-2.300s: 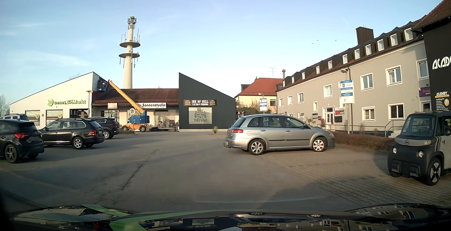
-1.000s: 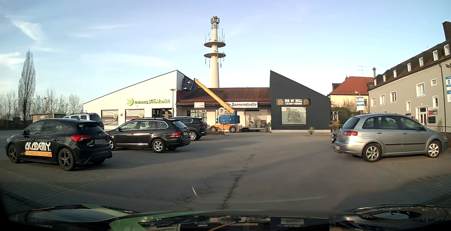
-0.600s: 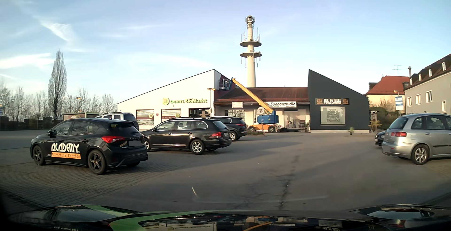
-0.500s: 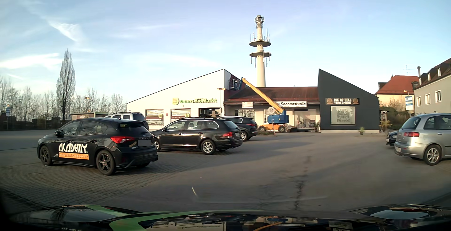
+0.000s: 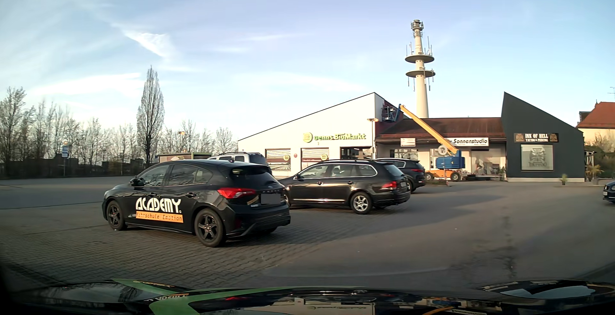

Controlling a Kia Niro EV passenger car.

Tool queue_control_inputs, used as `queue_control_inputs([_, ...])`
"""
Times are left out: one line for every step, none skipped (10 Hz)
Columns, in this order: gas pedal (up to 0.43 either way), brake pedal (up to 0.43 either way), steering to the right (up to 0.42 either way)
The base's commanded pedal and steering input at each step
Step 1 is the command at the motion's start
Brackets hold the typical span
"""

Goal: Follow the waypoints while adhering to traffic rules and regulations

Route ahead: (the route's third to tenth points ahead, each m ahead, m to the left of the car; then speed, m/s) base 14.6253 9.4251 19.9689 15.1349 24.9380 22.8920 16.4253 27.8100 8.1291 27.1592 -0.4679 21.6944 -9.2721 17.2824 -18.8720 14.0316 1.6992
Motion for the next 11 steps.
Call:
queue_control_inputs([0.047, 0.000, -0.834])
queue_control_inputs([0.047, 0.000, -0.834])
queue_control_inputs([0.047, 0.000, -0.835])
queue_control_inputs([0.047, 0.000, -0.835])
queue_control_inputs([0.047, 0.000, -0.835])
queue_control_inputs([0.047, 0.000, -0.835])
queue_control_inputs([0.047, 0.000, -0.835])
queue_control_inputs([0.047, 0.000, -0.834])
queue_control_inputs([0.047, 0.000, -0.835])
queue_control_inputs([0.047, 0.000, -0.835])
queue_control_inputs([0.047, 0.000, -0.834])
